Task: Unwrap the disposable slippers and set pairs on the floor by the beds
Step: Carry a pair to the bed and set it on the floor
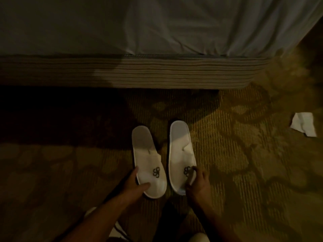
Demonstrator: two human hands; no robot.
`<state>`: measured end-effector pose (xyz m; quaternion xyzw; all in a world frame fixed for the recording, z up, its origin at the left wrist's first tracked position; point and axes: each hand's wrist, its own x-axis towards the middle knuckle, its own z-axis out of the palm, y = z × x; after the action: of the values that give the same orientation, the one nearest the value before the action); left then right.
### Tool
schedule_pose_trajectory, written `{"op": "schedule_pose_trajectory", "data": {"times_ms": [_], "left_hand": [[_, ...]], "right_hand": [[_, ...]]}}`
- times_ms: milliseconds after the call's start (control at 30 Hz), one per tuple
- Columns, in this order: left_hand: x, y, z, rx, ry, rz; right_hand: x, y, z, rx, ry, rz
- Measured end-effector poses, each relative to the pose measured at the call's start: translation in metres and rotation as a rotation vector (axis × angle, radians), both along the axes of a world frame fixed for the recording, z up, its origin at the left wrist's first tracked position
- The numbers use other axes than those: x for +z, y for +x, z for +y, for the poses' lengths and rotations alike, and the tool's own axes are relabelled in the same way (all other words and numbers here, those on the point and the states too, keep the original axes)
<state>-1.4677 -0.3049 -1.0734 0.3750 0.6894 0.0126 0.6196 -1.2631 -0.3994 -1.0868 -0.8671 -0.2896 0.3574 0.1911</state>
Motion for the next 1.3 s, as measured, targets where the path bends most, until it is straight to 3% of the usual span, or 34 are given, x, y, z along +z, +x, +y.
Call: {"op": "schedule_pose_trajectory", "data": {"times_ms": [200,633,1300], "left_hand": [[-0.010,0.011,0.026,-0.236,0.123,0.022],[-0.023,0.009,0.016,-0.596,0.182,0.082],[-0.021,0.008,0.012,-0.615,0.140,0.066]], "right_hand": [[-0.007,-0.001,-0.003,0.014,0.046,0.019],[-0.011,-0.007,-0.004,-0.089,0.005,0.030],[-0.006,-0.002,-0.005,-0.101,-0.016,0.035]]}}
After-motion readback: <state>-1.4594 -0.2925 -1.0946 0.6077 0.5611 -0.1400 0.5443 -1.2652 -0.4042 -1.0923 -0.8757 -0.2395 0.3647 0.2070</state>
